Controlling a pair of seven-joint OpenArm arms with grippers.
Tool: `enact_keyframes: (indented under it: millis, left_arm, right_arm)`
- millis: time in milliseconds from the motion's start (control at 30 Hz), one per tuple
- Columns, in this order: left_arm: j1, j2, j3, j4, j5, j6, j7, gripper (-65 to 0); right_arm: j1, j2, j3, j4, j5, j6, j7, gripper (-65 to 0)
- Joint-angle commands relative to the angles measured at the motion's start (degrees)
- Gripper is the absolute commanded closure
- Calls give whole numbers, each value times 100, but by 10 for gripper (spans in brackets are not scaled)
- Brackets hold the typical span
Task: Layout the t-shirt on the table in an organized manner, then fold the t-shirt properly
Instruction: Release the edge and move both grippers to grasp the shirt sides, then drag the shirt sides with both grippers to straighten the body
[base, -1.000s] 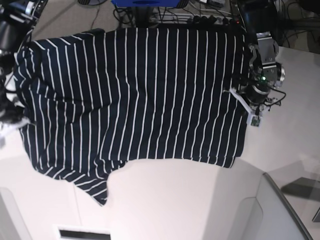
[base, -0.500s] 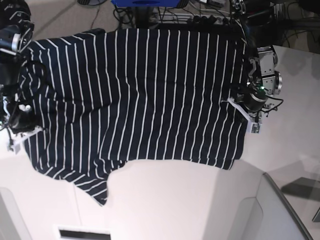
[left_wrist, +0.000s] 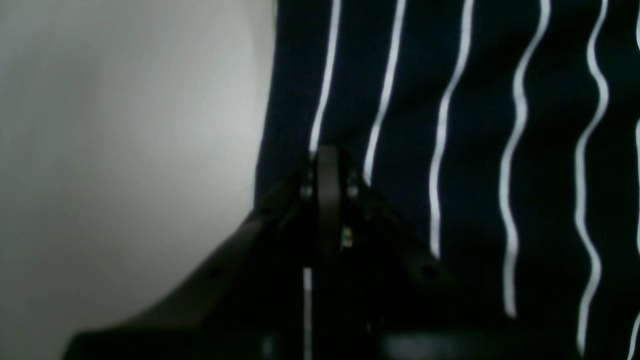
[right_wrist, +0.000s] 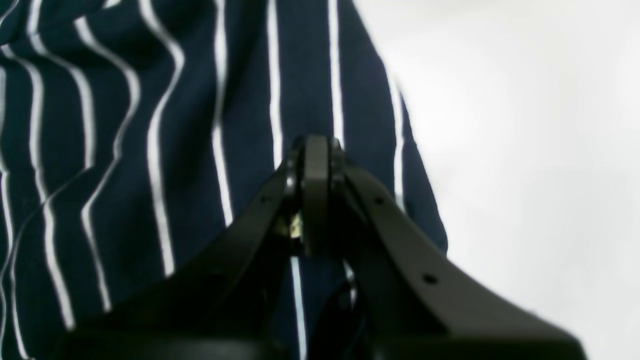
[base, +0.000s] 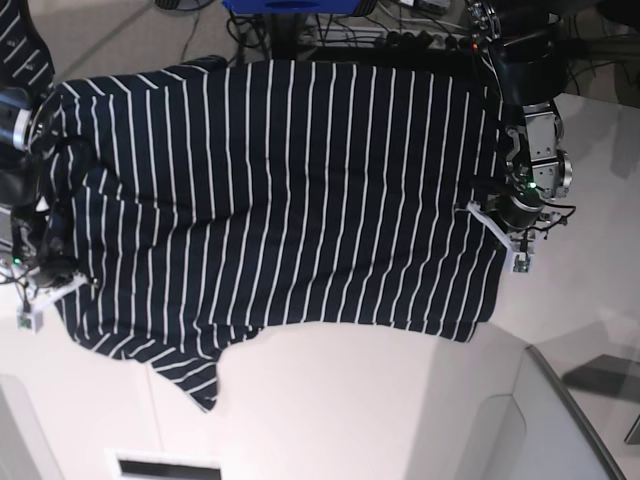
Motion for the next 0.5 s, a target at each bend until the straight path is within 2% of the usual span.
enact_keyframes:
  millis: [0,167,267,400,467]
  left_arm:
    - [-53,-65,-19,65,49,42,55,0]
    - [-27,-12,-28,627,5,42,90,0]
    - [-27,155,-10,1137,49,42,108,0]
    - [-273,278,297,1445,5,16,662,0]
    - [-405,269,649,1225,5,34,714,0]
  right_arm:
    - [243,107,20,34,-78,-21,215,0]
    - [445,116,55,25,-192,-29,224,0]
    - [533,125,55,122,-192,-29,136,0]
    - [269,63,37,1062,-166,-3,-734,0]
    - [50,-121,29,1634,-157,-3,-1112,0]
